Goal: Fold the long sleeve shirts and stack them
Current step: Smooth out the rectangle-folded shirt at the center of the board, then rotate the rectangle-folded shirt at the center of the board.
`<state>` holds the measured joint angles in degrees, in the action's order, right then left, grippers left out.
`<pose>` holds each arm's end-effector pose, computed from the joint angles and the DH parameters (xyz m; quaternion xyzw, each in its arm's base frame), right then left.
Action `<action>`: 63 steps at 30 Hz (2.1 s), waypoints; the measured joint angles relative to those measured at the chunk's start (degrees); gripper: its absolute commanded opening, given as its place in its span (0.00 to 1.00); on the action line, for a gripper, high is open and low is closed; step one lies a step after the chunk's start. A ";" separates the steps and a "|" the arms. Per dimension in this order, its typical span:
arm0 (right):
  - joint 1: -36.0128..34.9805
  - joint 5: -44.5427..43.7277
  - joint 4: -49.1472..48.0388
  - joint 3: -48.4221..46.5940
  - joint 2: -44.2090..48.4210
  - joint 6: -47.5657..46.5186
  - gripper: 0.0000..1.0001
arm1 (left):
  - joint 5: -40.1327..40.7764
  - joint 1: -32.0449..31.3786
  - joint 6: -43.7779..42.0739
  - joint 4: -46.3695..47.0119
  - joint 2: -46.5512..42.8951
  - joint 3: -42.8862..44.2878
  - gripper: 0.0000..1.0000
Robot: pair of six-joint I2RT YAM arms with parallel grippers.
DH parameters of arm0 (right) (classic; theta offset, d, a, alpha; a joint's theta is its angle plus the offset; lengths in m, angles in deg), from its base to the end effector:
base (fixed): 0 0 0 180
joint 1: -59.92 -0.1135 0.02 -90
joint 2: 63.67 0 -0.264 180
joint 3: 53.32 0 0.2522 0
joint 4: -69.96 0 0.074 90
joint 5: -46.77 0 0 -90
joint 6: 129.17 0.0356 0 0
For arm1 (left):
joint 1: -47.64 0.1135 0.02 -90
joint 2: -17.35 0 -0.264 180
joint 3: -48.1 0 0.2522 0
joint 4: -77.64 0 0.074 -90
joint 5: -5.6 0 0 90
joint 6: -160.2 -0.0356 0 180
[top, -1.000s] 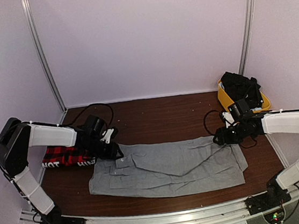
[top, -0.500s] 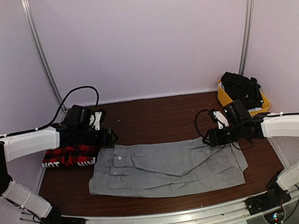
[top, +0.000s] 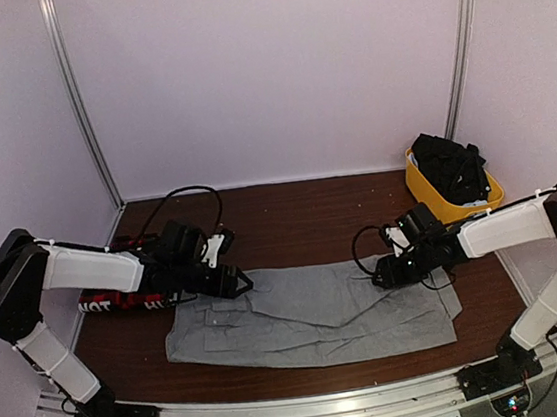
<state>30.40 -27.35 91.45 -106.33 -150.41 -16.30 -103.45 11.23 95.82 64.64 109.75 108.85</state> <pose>0.2358 0.1447 0.1481 -0.0960 0.9412 0.2490 0.2074 0.2525 -0.2007 0.1693 0.1491 0.9000 -0.3268 0.2472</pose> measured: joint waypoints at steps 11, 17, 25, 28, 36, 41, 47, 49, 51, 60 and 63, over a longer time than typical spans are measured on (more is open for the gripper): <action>0.00 -5.64 2.05 0.17 1.36 0.04 0.58 | 7.98 -0.02 -0.44 -0.20 3.58 -3.30 0.63; 0.00 -6.84 4.15 1.68 10.49 1.46 0.59 | 8.02 -0.02 -1.31 1.46 3.19 -4.26 0.67; 0.02 -10.58 6.05 4.74 9.16 5.79 0.59 | 9.53 -0.02 -1.64 0.90 -2.58 -5.38 0.73; 0.17 -11.32 5.70 4.79 5.51 5.97 0.59 | 11.10 -0.02 -1.68 0.87 -6.80 -5.40 0.79; 0.31 -14.53 4.98 -4.09 -4.28 2.38 0.58 | 17.94 -0.02 -1.11 0.28 -18.95 -7.78 0.98; 0.31 -18.45 7.13 -16.41 -15.30 -4.57 0.59 | 19.80 0.02 -1.09 -0.76 -22.84 -8.31 0.98; 0.59 -24.11 8.22 -38.07 -31.76 -12.59 0.58 | 16.00 0.02 -0.90 -1.97 -18.45 -8.04 0.97; 0.72 -25.42 8.66 -46.66 -37.57 -15.17 0.58 | 14.19 0.02 -0.63 -2.27 -14.95 -7.69 0.96; 0.94 -26.18 8.79 -52.92 -41.70 -17.18 0.59 | 12.55 0.02 -0.37 -2.67 -11.72 -7.65 0.95; 1.01 -27.76 10.86 -56.33 -40.70 -22.10 0.59 | 7.54 0.02 -0.17 -4.07 -7.65 -7.78 0.90; 1.01 -27.28 10.84 -53.24 -36.09 -21.51 0.60 | 6.73 -0.11 -0.11 -4.15 -6.69 -8.55 0.89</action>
<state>31.40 -54.63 102.29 -159.57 -186.49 -37.81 -96.72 11.12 95.71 60.48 103.06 100.30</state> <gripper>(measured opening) 0.594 0.896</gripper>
